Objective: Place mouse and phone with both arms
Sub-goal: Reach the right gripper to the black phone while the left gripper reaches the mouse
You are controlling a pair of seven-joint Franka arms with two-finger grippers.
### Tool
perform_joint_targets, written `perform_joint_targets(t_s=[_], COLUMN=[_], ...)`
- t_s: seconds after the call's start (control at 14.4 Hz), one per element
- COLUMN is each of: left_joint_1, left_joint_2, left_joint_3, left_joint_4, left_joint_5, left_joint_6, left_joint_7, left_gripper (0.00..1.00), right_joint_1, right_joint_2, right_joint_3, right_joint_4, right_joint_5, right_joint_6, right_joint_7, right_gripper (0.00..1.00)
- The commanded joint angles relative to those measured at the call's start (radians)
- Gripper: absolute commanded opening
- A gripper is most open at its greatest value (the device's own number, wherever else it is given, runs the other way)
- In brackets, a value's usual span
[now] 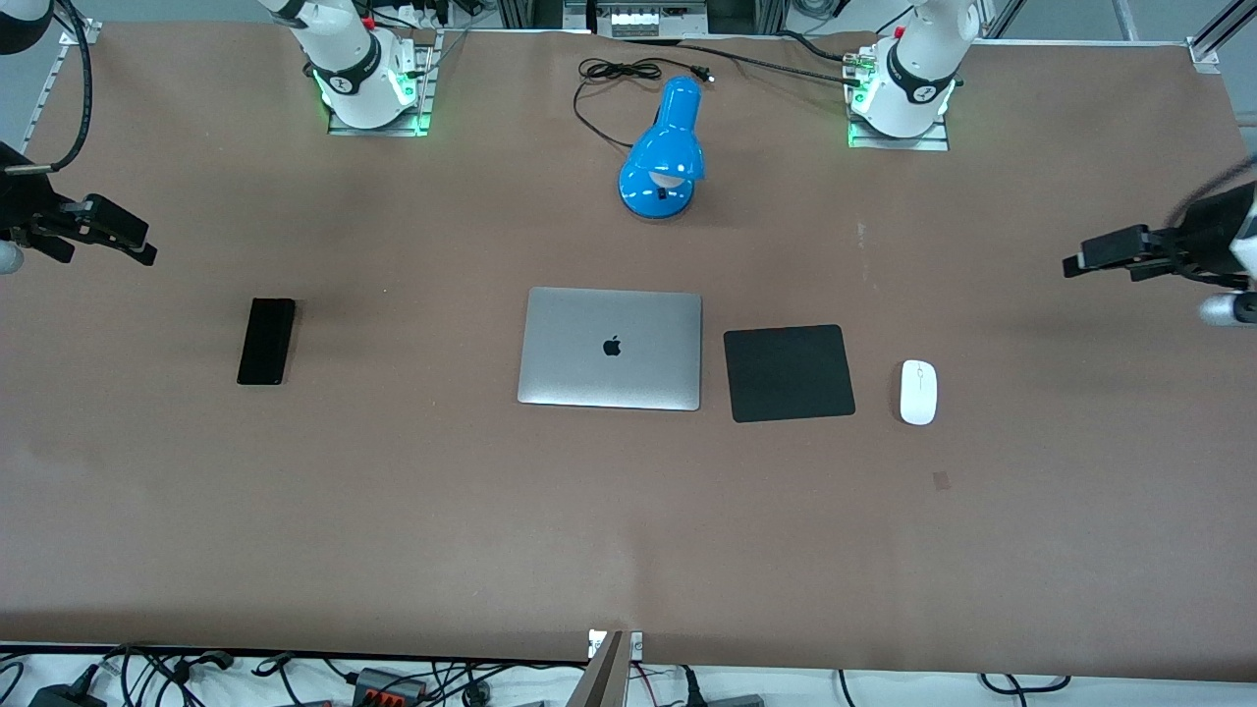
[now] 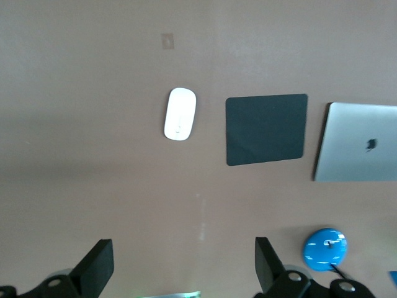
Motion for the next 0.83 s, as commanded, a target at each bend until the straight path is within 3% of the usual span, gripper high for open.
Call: perform_joint_targets(t_s=[0.0,0.28,0.49,0.76], left_joint_1=[-0.015,-0.018,-0.05,-0.045], left_joint_2=[-0.007,-0.002,0.003,0.027], left_joint_3=[-0.021,-0.021,-0.029,-0.029], left_joint_4=[0.02,0.028,0.032,0.032], left_joint_5=[0.055,0.075,0.165,0.17], left_joint_6=[-0.01,-0.008,-0.01,-0.012], left_joint_7=[0.007,0.01,0.01,0.01], left_gripper=[1.0,1.0,1.0,1.0], right_joint_1=[-0.001,-0.001,-0.001,0.007], right_joint_2=[-0.018,-0.015,-0.006,0.029], right_joint_3=[0.005,0.004,0.005,0.005], right_joint_4=[-0.008,-0.006,-0.008,-0.009], right_joint_5=[-0.01,-0.01,-0.01,-0.01], right_joint_6=[-0.013,-0.018,-0.018,-0.006], right_joint_7=[0.006,0.006,0.006,0.006], right_gripper=[1.0,1.0,1.0,1.0])
